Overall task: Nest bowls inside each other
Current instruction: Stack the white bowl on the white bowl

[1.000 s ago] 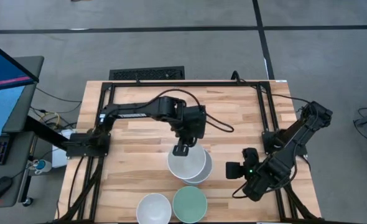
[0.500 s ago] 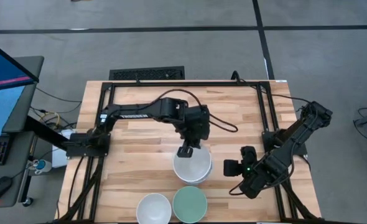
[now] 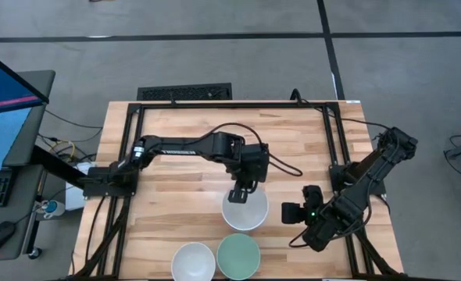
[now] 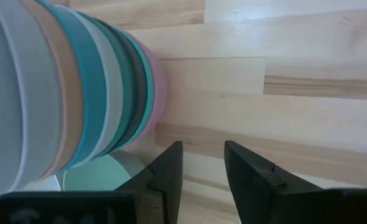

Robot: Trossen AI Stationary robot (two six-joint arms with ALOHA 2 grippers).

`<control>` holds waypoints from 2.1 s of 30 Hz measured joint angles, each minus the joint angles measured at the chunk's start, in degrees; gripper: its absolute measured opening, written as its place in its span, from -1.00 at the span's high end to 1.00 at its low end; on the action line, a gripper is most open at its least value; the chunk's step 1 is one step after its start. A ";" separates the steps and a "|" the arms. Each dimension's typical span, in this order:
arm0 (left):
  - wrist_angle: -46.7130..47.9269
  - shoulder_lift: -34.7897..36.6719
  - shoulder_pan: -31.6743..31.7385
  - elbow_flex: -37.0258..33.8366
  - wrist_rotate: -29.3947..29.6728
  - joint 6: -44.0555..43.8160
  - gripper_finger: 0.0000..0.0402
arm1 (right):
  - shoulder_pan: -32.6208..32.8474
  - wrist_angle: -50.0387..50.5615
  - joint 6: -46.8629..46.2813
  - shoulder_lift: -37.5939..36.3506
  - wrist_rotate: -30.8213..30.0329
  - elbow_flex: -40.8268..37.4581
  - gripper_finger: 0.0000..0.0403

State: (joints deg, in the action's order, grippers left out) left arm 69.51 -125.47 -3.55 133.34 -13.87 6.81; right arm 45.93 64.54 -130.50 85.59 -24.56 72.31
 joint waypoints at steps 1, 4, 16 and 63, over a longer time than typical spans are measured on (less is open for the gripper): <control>0.28 0.05 0.12 0.24 0.74 0.03 1.00 | 0.00 0.27 0.00 0.01 0.03 0.00 0.30; 1.97 0.13 0.51 0.88 1.69 -0.01 1.00 | -0.02 0.67 0.01 0.02 0.02 0.00 0.30; 7.24 0.20 1.28 0.96 -1.92 -1.92 1.00 | -0.08 2.38 0.18 0.02 0.02 0.00 0.32; 4.49 5.29 1.65 1.66 5.27 -1.90 0.51 | -0.06 2.84 0.51 0.02 0.26 0.00 0.33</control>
State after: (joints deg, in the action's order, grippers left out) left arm 74.00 -120.18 -1.89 135.00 -8.61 4.91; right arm 45.87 67.37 -129.99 85.60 -24.29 72.31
